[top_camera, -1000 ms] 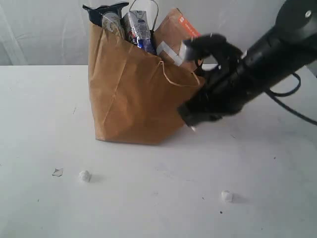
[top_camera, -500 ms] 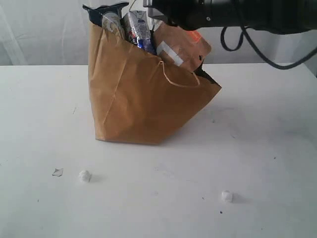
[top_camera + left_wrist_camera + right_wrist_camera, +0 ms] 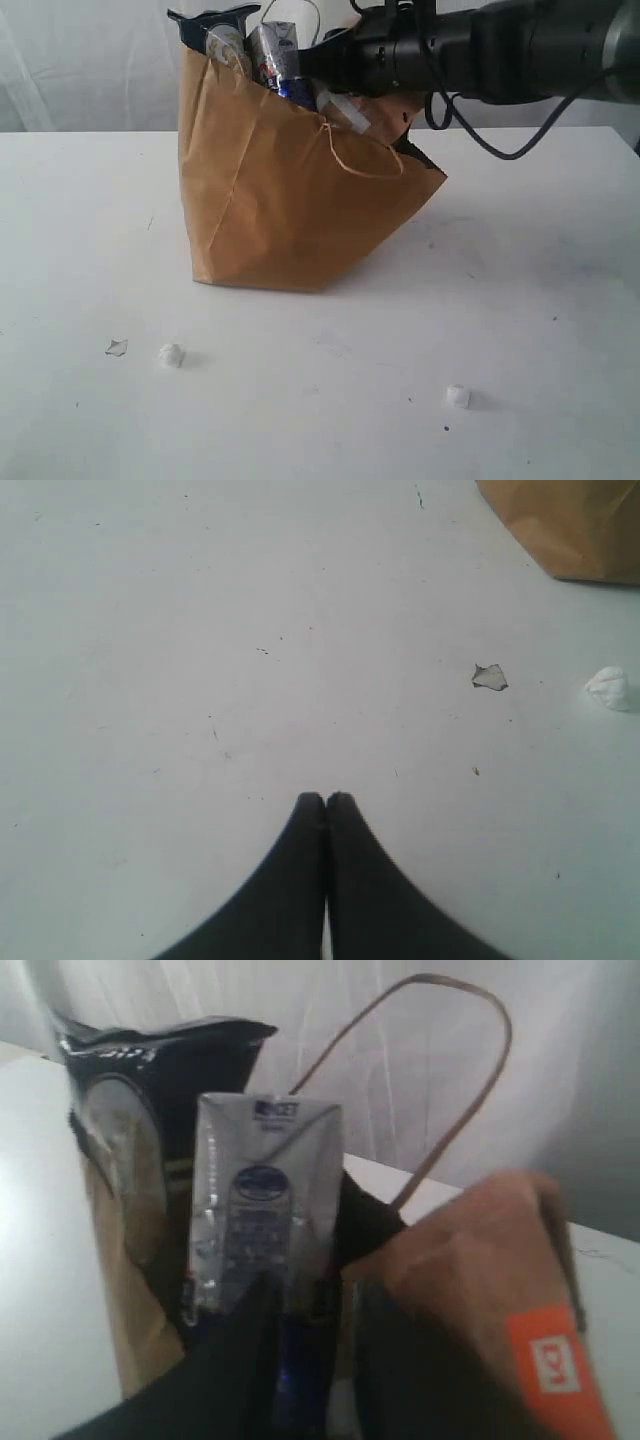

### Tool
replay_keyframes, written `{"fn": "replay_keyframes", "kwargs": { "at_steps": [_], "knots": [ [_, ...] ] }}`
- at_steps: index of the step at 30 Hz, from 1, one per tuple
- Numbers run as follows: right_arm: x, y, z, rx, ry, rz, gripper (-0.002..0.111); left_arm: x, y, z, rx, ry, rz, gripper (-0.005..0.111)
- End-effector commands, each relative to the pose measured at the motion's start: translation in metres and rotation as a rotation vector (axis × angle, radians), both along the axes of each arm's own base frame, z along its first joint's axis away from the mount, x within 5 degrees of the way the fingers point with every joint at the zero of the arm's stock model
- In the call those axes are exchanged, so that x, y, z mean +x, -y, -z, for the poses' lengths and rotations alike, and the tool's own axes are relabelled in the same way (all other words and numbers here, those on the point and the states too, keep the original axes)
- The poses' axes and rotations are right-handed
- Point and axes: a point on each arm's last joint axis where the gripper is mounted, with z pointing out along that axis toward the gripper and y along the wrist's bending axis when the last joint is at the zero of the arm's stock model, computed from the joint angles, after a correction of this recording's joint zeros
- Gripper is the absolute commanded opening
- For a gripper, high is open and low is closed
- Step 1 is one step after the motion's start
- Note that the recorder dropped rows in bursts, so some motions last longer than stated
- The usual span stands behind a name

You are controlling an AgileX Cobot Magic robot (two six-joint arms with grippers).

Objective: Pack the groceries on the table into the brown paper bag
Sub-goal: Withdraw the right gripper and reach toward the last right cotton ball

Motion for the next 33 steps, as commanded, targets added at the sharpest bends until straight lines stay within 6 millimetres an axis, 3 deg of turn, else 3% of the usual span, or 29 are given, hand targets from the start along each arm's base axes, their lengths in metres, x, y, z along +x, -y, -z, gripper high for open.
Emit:
{"fn": "replay_keyframes", "kwargs": {
  "at_steps": [1, 9, 17, 20, 24, 27, 33],
  "knots": [
    [0.004, 0.003, -0.001, -0.015, 0.018, 0.040, 0.025, -0.001, 0.001, 0.004, -0.006, -0.018, 0.007, 0.000],
    [-0.003, -0.001, -0.009, 0.009, 0.022, -0.018, 0.025, -0.001, 0.001, 0.004, -0.006, -0.018, 0.007, 0.000],
    [-0.023, 0.005, -0.043, -0.035, 0.121, -0.078, 0.025, -0.001, 0.001, 0.004, -0.006, -0.018, 0.007, 0.000],
    [-0.037, 0.009, -0.060, -0.037, 0.133, -0.116, 0.019, -0.001, 0.001, 0.004, -0.006, -0.018, 0.007, 0.000],
    [-0.062, 0.018, -0.072, -0.247, 0.136, -0.220, 0.001, -0.001, 0.001, 0.004, -0.006, -0.018, 0.007, 0.000],
    [-0.078, 0.036, -0.069, -0.449, 0.004, -0.208, 0.000, -0.001, 0.001, 0.004, -0.006, -0.018, 0.007, 0.000],
    [-0.097, 0.098, -0.050, -1.056, -0.382, 0.005, 0.000, -0.001, 0.001, 0.004, -0.006, -0.018, 0.007, 0.000]
  ]
}}
